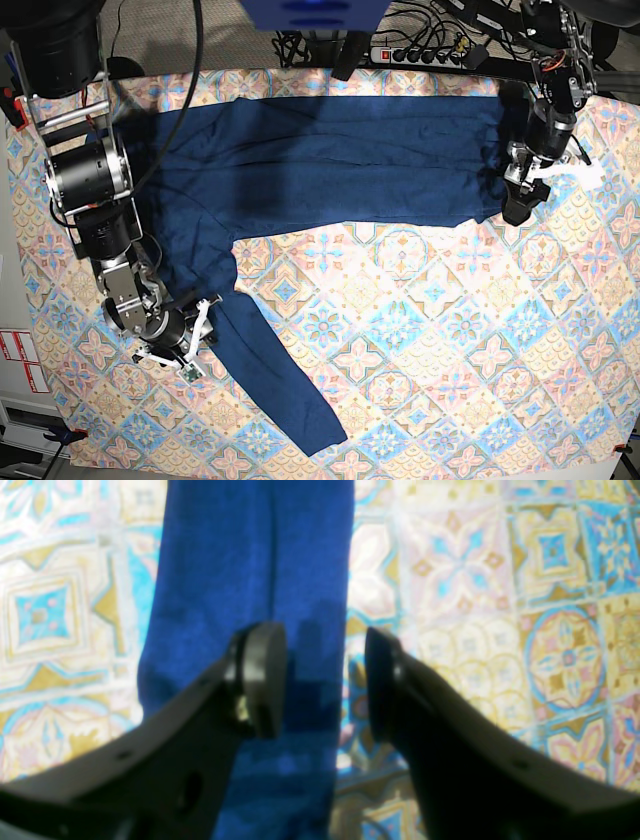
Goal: Fold the T-shirt properly
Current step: 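Move the right gripper down to the trailing sleeve and grasp it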
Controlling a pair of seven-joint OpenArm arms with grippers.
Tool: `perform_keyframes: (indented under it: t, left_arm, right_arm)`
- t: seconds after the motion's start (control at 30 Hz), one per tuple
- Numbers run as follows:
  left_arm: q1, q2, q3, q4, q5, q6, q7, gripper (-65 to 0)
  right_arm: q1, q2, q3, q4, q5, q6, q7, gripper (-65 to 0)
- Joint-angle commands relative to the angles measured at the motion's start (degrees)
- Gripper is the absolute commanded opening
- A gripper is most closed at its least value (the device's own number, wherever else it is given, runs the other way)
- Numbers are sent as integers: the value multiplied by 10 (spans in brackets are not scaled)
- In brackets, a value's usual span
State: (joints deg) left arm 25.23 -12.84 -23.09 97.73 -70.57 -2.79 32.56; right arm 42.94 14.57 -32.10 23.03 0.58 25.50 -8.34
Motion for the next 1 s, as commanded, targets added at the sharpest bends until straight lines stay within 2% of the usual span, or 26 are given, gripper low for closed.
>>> perform_keyframes:
  t: [0.0,0.4,0.67,0.8,0.97]
  left_arm:
    - [-1,-5,-3,9,-6,-7,-8,-170]
    - [-1,-5,-4,9,-5,-7,-8,-170]
    - [-17,-7,-4,9,-4,-7,-9,-170]
    - [-20,-7,-4,9,-4,-7,-9,-170]
    - [-20,-7,-4,9,-4,-7,-9,-170]
  right_arm:
    - [19,4,15,8,7,0,10,-398]
    - [-22,6,293,10,6,0,10,-398]
    - [-7,3,305,9,6,0,-7,-398]
    - [-8,-13,304,8,6,0,-6,-398]
    - [-23,-17,304,8,4,0,-8,-398]
